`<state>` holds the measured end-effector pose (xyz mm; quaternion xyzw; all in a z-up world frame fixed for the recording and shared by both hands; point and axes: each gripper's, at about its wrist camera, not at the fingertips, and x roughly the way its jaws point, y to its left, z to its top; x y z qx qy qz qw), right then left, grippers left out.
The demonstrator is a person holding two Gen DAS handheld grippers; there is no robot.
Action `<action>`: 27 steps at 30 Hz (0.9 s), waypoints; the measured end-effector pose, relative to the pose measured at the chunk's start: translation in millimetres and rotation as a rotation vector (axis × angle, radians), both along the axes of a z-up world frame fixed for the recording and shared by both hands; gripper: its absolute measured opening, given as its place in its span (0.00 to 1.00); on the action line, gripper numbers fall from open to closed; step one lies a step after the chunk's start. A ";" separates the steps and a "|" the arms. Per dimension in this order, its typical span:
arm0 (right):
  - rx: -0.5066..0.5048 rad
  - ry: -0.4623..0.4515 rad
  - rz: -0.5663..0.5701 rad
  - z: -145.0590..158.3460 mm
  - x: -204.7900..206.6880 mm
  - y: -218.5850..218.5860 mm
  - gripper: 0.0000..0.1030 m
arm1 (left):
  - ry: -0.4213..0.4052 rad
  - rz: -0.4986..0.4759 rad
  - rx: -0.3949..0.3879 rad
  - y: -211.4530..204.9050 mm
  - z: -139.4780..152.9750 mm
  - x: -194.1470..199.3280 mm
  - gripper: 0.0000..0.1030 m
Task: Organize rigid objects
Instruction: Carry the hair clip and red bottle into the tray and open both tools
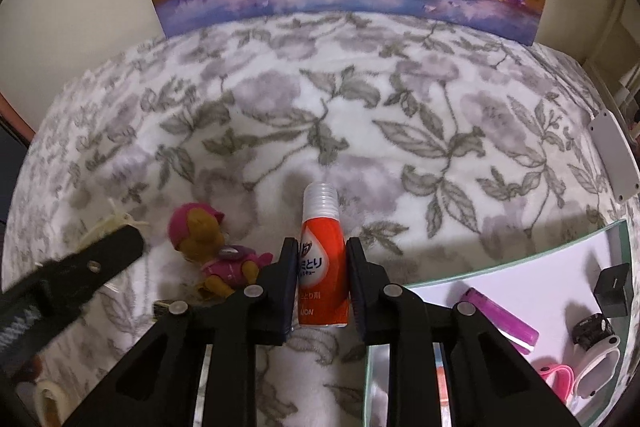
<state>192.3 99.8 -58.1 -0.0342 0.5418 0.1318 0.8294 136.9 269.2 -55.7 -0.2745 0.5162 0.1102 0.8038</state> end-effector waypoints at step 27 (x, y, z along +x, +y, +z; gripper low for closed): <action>0.024 0.078 -0.380 43.7 -15.2 -185.7 0.24 | -0.077 -0.268 0.060 -144.0 54.8 6.5 0.60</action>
